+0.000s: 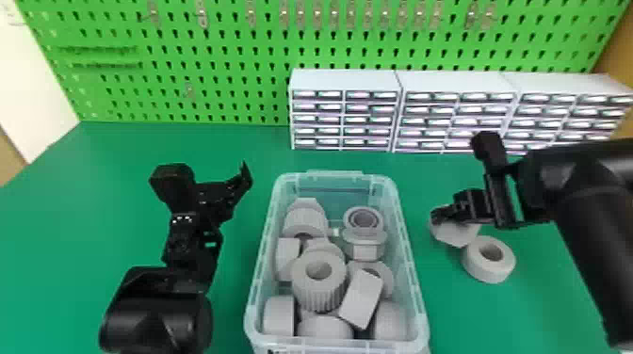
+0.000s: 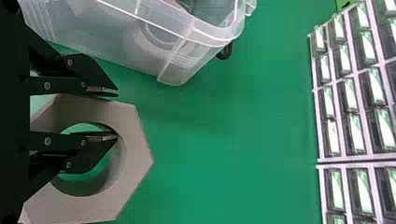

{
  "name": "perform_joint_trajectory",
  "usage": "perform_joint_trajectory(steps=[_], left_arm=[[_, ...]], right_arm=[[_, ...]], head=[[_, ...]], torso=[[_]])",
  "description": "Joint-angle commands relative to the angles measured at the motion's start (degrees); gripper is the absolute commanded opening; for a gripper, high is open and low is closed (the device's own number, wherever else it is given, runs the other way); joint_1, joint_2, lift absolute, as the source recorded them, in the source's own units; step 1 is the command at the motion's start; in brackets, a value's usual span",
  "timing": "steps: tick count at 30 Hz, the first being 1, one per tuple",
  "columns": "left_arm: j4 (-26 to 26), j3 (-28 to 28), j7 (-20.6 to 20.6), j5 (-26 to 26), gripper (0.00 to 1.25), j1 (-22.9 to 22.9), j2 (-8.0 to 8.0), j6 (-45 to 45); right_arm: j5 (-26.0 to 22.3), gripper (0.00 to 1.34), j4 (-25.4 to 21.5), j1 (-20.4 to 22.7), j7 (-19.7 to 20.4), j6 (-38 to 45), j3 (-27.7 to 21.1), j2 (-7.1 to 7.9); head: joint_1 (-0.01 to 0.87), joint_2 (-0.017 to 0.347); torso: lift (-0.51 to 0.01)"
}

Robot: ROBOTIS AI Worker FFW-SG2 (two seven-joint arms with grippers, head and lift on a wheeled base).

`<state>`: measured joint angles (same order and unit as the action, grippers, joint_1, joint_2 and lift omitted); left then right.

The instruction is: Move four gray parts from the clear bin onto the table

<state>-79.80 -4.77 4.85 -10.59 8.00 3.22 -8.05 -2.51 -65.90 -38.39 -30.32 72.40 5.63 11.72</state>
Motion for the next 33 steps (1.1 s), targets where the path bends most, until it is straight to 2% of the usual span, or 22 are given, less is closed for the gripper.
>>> perform_joint_trajectory(steps=[1, 12, 33], left_arm=[[0.0, 0.1, 0.0, 0.0, 1.15, 0.1, -0.05, 0.0], [0.0, 0.0, 0.0, 0.0, 1.15, 0.1, -0.23, 0.0], [0.0, 0.1, 0.0, 0.0, 1.15, 0.1, -0.23, 0.0]], right_arm=[[-0.7, 0.33, 0.9, -0.6, 0.0, -0.4, 2.1, -0.03], [-2.2, 0.33, 2.8, -0.6, 0.0, -1.7, 5.4, -0.12], [-3.2, 0.33, 5.8, -0.5, 0.0, -2.4, 6.8, -0.12]], head=[[0.693, 0.072], [0.693, 0.072], [0.693, 0.072]], torso=[[-0.052], [-0.052], [-0.052]])
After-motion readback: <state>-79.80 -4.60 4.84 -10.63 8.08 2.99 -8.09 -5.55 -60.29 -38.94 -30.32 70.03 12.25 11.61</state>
